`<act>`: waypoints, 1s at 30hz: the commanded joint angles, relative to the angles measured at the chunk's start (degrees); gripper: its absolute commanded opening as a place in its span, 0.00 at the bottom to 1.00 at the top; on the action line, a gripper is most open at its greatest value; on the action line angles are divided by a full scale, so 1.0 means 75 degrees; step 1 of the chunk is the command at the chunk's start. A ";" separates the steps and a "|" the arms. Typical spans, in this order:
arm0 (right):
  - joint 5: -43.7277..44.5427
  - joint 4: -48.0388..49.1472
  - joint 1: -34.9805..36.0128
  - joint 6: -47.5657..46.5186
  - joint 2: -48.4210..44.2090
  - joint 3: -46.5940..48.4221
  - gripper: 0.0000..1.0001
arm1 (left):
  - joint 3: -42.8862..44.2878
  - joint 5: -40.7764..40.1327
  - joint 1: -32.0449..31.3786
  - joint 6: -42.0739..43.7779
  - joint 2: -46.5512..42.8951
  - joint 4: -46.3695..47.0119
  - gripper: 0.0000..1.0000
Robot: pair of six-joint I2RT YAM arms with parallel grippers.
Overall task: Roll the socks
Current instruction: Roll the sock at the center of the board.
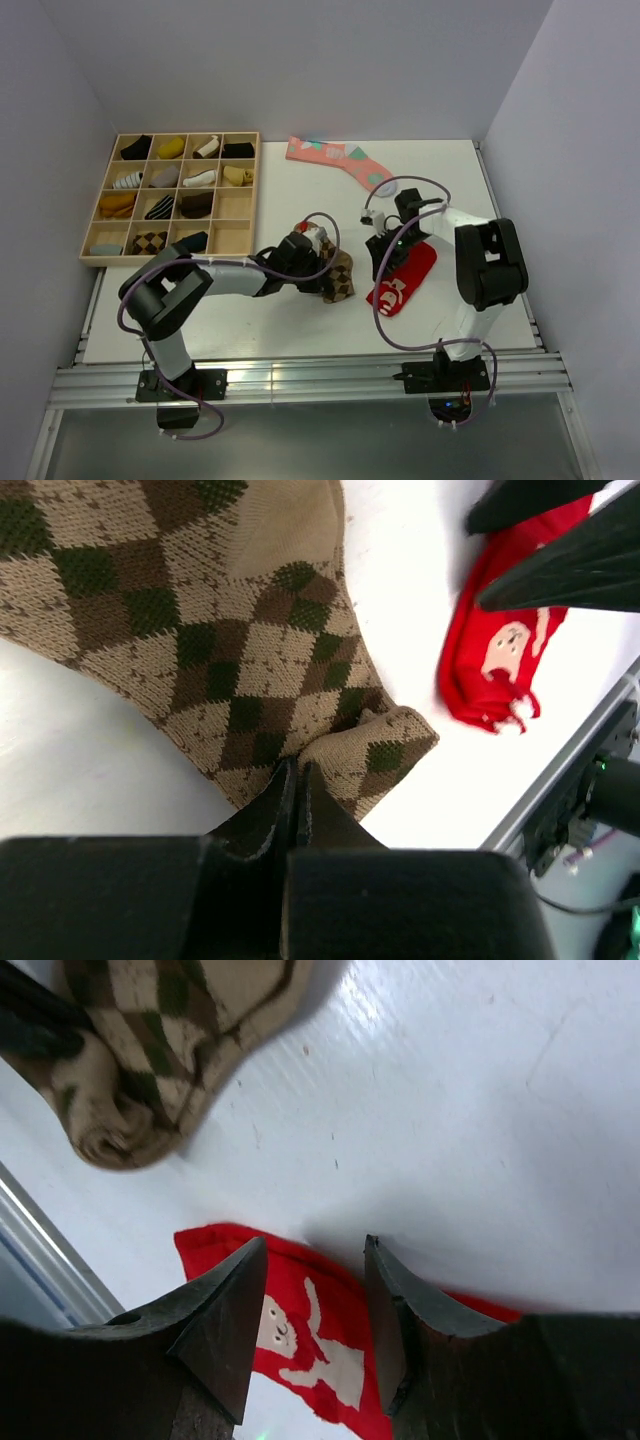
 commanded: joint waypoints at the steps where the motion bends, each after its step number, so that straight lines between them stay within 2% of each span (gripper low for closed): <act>1: 0.0377 0.0667 -0.0126 -0.0434 -0.0836 -0.0320 0.51 | 0.0174 0.0594 0.0271 0.0647 0.0312 -0.1641 0.00; 3: 0.0424 0.1029 -0.0126 -0.0597 -0.1326 -0.0625 0.48 | 0.0338 0.1108 0.0365 0.0753 0.0465 -0.1700 0.00; 11: -0.0044 0.1301 0.0061 -0.1675 -0.2606 -0.1153 0.49 | 0.0901 0.2353 0.0483 0.0753 0.1062 -0.1747 0.00; 18: 0.0013 0.1418 0.1406 -0.2928 -0.3589 -0.1961 0.49 | 0.1218 0.2752 0.0623 0.0660 0.1578 -0.1981 0.00; 22: 0.0283 0.1722 0.2227 -0.2943 -0.3883 -0.2418 0.53 | 0.1206 0.2799 0.0694 0.0601 0.1672 -0.2028 0.00; 30: 0.0459 0.2074 0.3072 -0.2813 -0.3908 -0.2606 0.57 | 0.1218 0.2904 0.0705 0.0566 0.1731 -0.1994 0.00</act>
